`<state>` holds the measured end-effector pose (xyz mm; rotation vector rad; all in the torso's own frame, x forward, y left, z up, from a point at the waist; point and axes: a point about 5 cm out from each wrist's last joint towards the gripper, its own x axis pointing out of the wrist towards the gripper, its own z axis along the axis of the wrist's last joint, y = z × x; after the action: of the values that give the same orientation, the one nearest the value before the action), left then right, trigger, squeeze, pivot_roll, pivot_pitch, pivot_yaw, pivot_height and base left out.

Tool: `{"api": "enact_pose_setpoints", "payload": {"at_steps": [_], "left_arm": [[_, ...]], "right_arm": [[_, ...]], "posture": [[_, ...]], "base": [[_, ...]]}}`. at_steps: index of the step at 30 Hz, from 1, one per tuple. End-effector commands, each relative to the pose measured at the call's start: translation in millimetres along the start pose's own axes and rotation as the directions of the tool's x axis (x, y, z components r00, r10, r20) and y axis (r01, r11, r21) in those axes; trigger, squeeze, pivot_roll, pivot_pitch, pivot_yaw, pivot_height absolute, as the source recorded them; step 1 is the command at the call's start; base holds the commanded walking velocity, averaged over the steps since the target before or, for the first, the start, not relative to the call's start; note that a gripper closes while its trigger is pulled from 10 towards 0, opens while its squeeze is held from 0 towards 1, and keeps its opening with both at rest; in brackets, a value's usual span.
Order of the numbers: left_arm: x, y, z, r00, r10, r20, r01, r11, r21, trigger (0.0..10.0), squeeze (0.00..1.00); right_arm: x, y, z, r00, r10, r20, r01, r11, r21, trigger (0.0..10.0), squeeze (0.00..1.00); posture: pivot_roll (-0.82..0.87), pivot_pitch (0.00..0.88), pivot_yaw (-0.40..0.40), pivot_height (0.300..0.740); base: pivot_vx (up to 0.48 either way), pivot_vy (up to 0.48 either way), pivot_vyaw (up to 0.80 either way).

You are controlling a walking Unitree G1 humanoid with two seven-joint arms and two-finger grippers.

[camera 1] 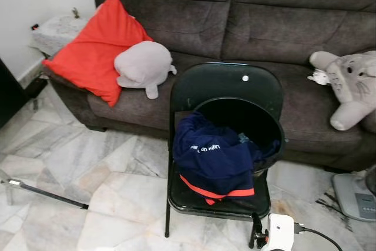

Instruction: Hang hanger

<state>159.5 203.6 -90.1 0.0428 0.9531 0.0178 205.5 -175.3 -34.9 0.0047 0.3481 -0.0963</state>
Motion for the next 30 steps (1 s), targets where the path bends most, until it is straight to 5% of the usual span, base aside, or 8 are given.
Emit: {"api": "enact_pose_setpoints", "payload": {"at_steps": [1,10,20,30], "left_arm": [[-1.4,-2.8,-9,0.999,-0.002,-0.034,0.003,1.000,0.018,10.0,0.00],[-2.5,0.9,-11,0.999,-0.006,-0.038,0.008,0.999,0.032,10.0,0.00],[-2.9,2.6,-11,0.999,0.002,-0.039,-0.001,0.999,0.036,10.0,0.00],[-2.6,2.8,-10,0.999,0.005,-0.038,-0.003,0.999,0.035,10.0,0.00]], "right_arm": [[-7.0,0.0,10,0.998,0.011,0.065,-0.009,0.999,-0.035,10.0,0.00],[-32.0,1.0,15,0.990,0.068,0.127,-0.050,0.988,-0.143,10.0,0.00],[2.3,4.2,41,0.980,0.119,0.159,-0.106,0.991,-0.085,10.0,0.00],[9.1,9.9,34,0.979,0.174,0.104,-0.165,0.982,-0.091,10.0,0.00]], "posture": [[-0.13,0.115,0.008,0.721],[-0.13,0.117,0.006,0.721],[-0.11,0.113,0.006,0.721],[-0.10,0.103,0.011,0.721]], "base": [[0.000,0.000,0.00],[0.000,0.000,0.00],[0.000,0.000,0.00],[0.000,0.000,0.00]]}}
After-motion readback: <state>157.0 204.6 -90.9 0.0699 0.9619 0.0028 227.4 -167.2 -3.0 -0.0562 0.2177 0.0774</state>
